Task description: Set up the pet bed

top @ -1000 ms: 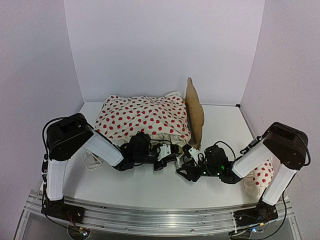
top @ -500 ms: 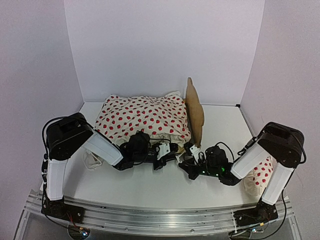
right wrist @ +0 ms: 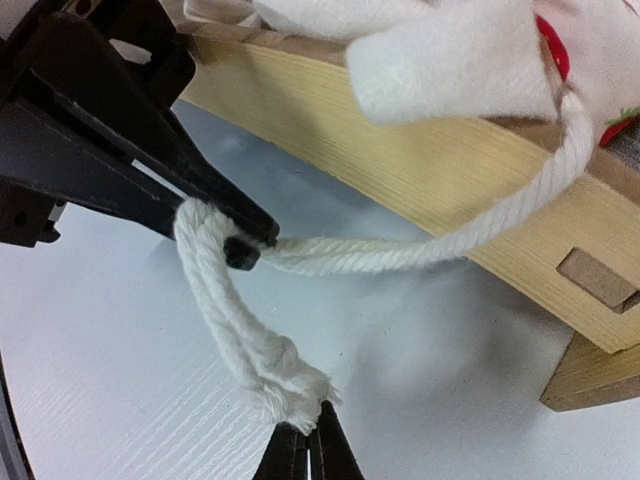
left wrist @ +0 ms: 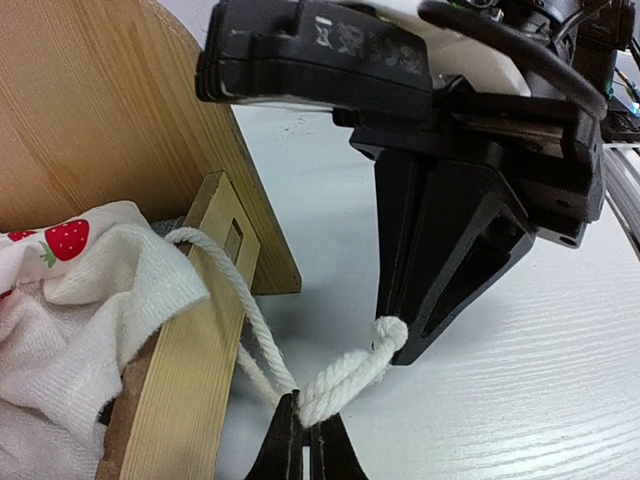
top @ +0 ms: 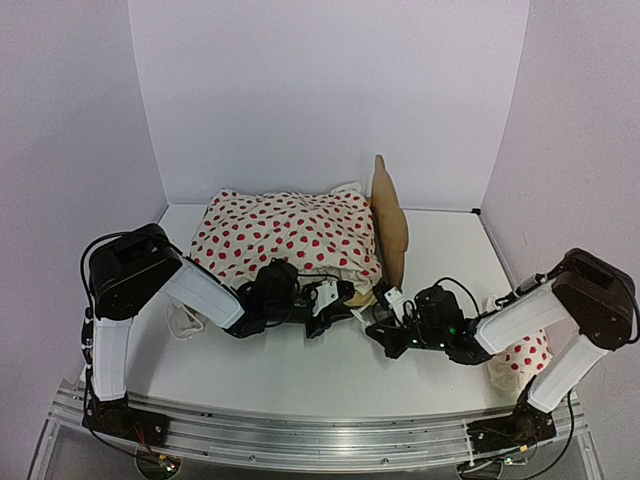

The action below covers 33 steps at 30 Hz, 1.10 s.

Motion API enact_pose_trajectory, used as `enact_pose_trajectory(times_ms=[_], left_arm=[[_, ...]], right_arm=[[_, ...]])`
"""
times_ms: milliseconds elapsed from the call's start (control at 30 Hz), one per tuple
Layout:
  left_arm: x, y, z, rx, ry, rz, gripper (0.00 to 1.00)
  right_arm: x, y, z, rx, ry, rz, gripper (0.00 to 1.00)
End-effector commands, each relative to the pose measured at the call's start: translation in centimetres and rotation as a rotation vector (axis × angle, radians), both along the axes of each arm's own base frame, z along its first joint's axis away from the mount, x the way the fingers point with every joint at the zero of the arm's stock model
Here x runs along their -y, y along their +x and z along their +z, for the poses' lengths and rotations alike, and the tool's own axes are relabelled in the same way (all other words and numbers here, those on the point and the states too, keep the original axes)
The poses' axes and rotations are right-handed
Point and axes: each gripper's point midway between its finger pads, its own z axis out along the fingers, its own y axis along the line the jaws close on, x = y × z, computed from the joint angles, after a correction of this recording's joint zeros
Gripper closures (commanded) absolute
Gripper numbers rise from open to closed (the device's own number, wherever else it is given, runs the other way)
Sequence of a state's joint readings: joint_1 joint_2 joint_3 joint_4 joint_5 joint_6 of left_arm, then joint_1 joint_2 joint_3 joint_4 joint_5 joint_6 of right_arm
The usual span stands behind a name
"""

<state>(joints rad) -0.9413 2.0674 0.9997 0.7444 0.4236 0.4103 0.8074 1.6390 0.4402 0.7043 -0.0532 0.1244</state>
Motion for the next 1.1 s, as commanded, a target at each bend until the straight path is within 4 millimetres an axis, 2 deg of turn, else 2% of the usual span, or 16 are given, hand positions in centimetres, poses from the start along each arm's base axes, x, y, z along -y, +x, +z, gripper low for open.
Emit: enact_pose_trajectory(times_ms=[0, 100, 167, 400, 567, 667, 700, 767, 900, 1067], left_arm=[[-0.3, 1.7, 3.9, 0.071, -0.073, 0.043, 1.0], [-0.2, 1.2, 4.1, 0.078, -0.077, 0.012, 1.0], [-0.2, 0.9, 3.6, 0.078, -0.059, -0.01, 1.0], [-0.3, 0.8, 2.7, 0.101, -0.034, -0.019, 1.0], [-0.3, 0.0, 2.1, 0.133, -0.033, -0.075, 1.0], [-0.3, -0.8, 1.8, 0.137, -0.032, -0.116, 0.89], [-0.3, -1.0, 1.7, 0.136, -0.031, -0.127, 0.79], [-0.3, -1.4, 1.6, 0.133, -0.03, -0.148, 0.67], [-0.3, -2.7, 1.2, 0.148, -0.015, -0.203, 0.55], [-0.6, -4.8, 1.0, 0.195, -0.005, -0.291, 0.43]], right_arm=[[0.8, -0.4, 0.9, -0.026, -0.069, 0.005, 1.0], [2.4, 0.0, 1.6, 0.032, -0.123, -0.04, 1.0], [2.6, -0.3, 2.2, 0.042, -0.135, -0.027, 1.0], [1.6, -2.4, 3.0, -0.08, -0.184, 0.093, 1.0], [0.5, -4.1, 3.5, -0.09, -0.172, 0.162, 1.0], [0.4, -4.2, 3.5, -0.106, -0.163, 0.154, 1.0], [0.3, -4.2, 3.5, -0.112, -0.159, 0.154, 1.0], [0.0, -4.2, 3.4, -0.127, -0.153, 0.15, 1.0], [-0.4, -4.0, 3.1, -0.134, -0.127, 0.144, 1.0], [-1.1, -3.9, 3.7, -0.134, -0.102, 0.155, 1.0]])
